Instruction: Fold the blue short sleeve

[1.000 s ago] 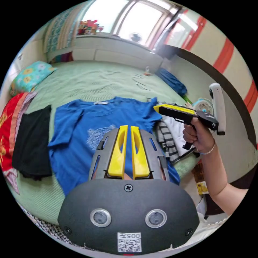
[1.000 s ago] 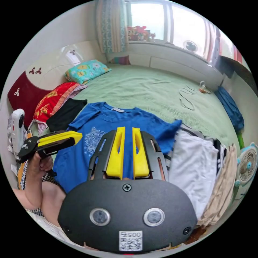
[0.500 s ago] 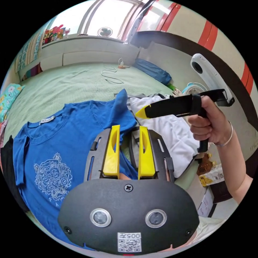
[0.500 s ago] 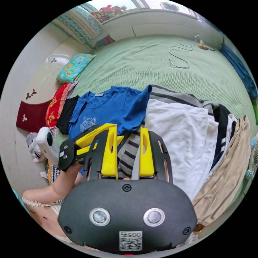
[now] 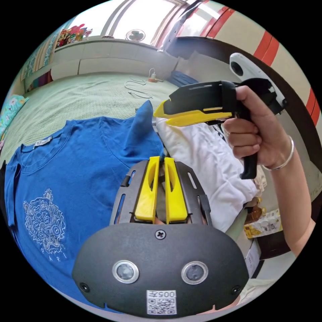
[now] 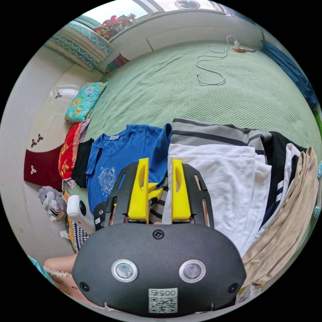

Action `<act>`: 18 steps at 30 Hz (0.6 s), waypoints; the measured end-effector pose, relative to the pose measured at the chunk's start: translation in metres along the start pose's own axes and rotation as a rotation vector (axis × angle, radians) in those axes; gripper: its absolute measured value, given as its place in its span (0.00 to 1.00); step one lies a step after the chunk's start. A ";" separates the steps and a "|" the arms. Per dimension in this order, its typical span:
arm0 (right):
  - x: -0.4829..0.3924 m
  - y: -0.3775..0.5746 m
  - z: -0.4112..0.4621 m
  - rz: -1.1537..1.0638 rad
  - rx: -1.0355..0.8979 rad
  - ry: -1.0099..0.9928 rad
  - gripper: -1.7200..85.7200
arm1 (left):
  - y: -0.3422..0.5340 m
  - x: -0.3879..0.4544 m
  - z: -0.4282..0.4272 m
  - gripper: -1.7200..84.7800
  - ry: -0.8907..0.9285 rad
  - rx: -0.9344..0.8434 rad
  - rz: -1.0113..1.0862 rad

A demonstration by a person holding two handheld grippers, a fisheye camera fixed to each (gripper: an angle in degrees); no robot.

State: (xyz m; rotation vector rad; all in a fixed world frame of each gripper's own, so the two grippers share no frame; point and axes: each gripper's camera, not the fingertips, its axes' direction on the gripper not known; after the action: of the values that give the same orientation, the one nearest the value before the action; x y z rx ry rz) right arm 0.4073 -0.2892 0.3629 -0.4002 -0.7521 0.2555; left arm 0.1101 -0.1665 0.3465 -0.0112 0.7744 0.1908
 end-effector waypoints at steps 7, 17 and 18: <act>-0.018 -0.040 0.006 -0.040 -0.019 0.039 0.15 | -0.001 -0.017 -0.026 0.04 0.024 0.070 -0.052; -0.081 -0.062 0.034 -0.117 0.010 0.230 0.01 | 0.004 -0.046 -0.043 0.04 0.067 0.094 -0.115; -0.097 -0.061 0.036 -0.145 0.002 0.255 0.01 | 0.005 -0.050 -0.045 0.04 0.067 0.093 -0.127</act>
State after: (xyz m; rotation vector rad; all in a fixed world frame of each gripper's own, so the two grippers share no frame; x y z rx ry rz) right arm 0.3182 -0.3695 0.3546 -0.3658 -0.5273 0.0669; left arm 0.0431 -0.1732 0.3491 0.0208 0.8463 0.0339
